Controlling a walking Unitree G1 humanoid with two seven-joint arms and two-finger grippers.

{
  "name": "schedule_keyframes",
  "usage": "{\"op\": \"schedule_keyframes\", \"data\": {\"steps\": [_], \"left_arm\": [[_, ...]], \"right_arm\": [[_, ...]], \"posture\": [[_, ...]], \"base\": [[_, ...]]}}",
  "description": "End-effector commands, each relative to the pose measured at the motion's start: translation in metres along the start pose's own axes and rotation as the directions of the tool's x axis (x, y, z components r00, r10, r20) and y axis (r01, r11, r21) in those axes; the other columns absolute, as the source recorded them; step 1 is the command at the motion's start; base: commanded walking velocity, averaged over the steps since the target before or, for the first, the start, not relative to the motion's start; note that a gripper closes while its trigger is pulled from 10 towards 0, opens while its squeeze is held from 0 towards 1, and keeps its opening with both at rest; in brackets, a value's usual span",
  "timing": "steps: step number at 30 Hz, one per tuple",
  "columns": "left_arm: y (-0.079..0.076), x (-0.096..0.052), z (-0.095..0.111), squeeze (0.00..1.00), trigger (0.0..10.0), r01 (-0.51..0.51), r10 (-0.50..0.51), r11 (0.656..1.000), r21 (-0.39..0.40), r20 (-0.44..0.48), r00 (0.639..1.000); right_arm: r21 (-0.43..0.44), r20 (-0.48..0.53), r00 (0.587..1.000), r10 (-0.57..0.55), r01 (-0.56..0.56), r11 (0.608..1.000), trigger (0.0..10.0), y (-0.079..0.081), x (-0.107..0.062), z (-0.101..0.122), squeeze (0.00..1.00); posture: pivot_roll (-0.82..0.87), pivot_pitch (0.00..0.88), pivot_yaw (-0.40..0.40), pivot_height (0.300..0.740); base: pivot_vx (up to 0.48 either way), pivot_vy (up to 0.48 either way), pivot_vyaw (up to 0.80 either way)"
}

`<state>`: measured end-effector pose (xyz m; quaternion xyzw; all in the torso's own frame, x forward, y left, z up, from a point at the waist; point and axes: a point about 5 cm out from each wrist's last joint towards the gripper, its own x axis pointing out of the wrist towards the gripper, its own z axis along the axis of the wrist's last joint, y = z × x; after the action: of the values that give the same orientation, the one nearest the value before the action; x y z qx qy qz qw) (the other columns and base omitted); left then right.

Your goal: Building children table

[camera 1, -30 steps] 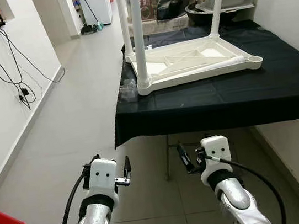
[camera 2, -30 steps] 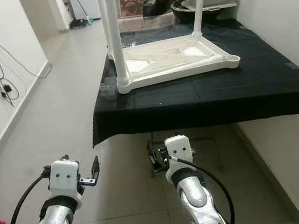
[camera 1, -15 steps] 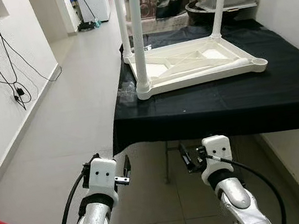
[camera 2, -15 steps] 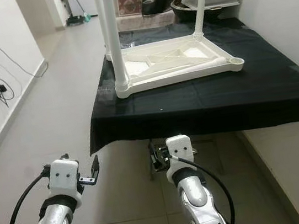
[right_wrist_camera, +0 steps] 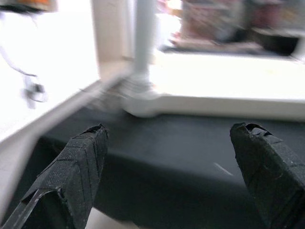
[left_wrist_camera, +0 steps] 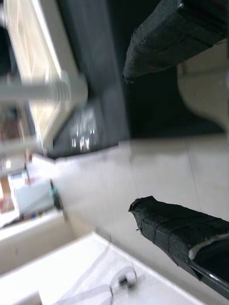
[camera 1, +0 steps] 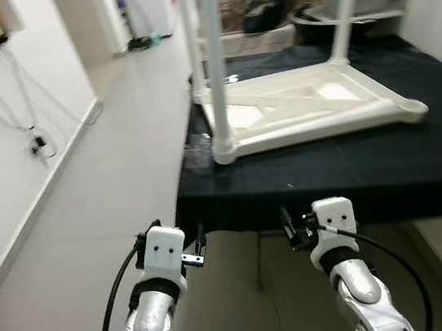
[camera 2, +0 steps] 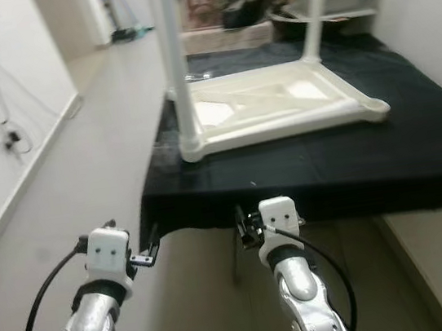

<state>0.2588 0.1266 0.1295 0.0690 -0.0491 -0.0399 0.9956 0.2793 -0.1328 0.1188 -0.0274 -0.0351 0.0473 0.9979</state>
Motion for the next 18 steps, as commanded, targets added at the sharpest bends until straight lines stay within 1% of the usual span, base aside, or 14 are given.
{"op": "schedule_keyframes", "data": {"steps": [1, 12, 14, 15, 18], "left_arm": [[0.0045, -0.0030, -0.0066, 0.00, 10.0, -0.012, 0.012, 1.000, 0.014, -0.030, 0.999], [0.0047, -0.0027, -0.0068, 0.00, 10.0, -0.013, 0.014, 1.000, 0.012, -0.028, 1.000], [0.0045, -0.0029, -0.0067, 0.00, 10.0, -0.012, 0.013, 1.000, 0.012, -0.028, 1.000], [0.0044, -0.0029, -0.0066, 0.00, 10.0, -0.012, 0.012, 1.000, 0.012, -0.028, 1.000], [0.0044, -0.0030, -0.0066, 0.00, 10.0, -0.012, 0.012, 1.000, 0.012, -0.028, 1.000]], "right_arm": [[0.000, -0.016, 1.000, 0.014, -0.014, 1.000, 10.0, 0.0040, -0.0011, -0.0040, 0.00], [-0.006, -0.014, 1.000, 0.011, -0.011, 1.000, 10.0, 0.0039, -0.0006, -0.0035, 0.00], [-0.001, -0.011, 1.000, -0.028, 0.028, 1.000, 10.0, 0.0000, -0.0011, -0.0030, 0.00], [-0.004, -0.009, 0.999, -0.051, 0.051, 0.999, 10.0, -0.0027, -0.0013, -0.0026, 0.00], [-0.007, -0.008, 0.998, -0.065, 0.065, 0.998, 10.0, -0.0044, -0.0013, -0.0023, 0.00]], "posture": [[0.05, 0.042, -0.022, 0.740], [0.05, 0.043, -0.023, 0.740], [0.05, 0.046, -0.025, 0.740], [0.05, 0.046, -0.025, 0.740], [0.05, 0.046, -0.025, 0.740]], "base": [[0.390, 0.000, 0.00], [0.349, 0.000, 0.00], [0.274, 0.000, 0.00], [0.277, 0.000, -0.58], [0.277, 0.000, -0.58]]}}
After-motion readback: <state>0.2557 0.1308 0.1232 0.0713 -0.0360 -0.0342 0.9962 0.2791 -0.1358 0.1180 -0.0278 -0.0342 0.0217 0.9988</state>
